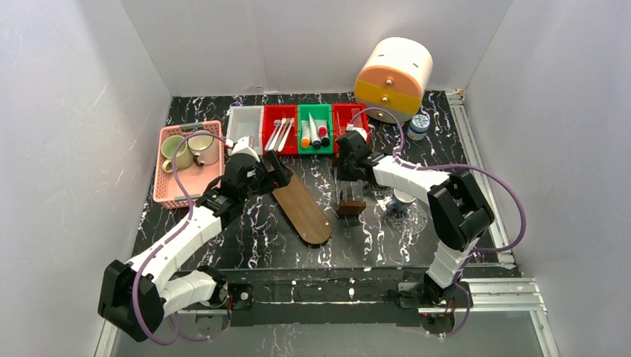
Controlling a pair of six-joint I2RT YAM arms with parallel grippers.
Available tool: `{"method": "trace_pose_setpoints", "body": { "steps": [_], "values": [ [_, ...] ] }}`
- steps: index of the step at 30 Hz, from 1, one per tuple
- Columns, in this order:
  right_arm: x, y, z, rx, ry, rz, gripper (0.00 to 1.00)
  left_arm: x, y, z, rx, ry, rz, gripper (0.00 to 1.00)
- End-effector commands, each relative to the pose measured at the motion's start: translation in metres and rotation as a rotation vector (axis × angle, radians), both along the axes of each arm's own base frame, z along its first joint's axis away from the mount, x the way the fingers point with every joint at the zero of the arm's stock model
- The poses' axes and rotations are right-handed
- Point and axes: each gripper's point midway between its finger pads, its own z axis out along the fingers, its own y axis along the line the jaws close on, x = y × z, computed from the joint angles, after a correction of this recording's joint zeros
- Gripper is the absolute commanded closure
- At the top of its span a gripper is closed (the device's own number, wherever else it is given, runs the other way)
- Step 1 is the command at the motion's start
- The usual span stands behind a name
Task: Prepare toiletry sets of a toothbrush and toothpaste on the tray
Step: Pick up the toothpaste holder from the center of the board.
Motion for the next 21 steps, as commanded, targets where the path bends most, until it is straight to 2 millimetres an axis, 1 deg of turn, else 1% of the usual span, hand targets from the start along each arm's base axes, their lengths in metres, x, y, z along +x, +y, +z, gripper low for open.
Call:
{"method": "trace_pose_setpoints", "body": {
  "steps": [1,3,8,11,15,16,19,21],
  "values": [
    [-0.003,0.019,0.051,0.118,-0.071,0.064,0.99,0.001,0.006,0.002,-0.050,0.005,0.004,0.10],
    [-0.006,0.023,0.070,0.156,-0.105,0.104,0.99,0.005,0.007,0.007,-0.084,-0.006,0.003,0.11],
    [-0.021,0.036,0.124,0.288,-0.215,0.239,0.99,0.005,-0.008,0.024,-0.183,-0.046,-0.078,0.13],
    [-0.033,0.044,0.155,0.378,-0.272,0.328,0.99,0.003,-0.018,0.035,-0.228,-0.073,-0.126,0.14],
    [-0.047,0.048,0.191,0.505,-0.334,0.426,0.99,0.000,-0.028,0.052,-0.289,-0.122,-0.183,0.16],
    [-0.050,0.048,0.203,0.540,-0.364,0.449,0.99,0.000,-0.030,0.055,-0.303,-0.132,-0.192,0.16],
    [-0.061,0.048,0.221,0.612,-0.396,0.518,0.99,-0.001,-0.040,0.065,-0.354,-0.155,-0.236,0.17],
    [-0.068,0.048,0.230,0.658,-0.402,0.560,0.99,-0.004,-0.048,0.072,-0.402,-0.169,-0.280,0.20]
  ]
}}
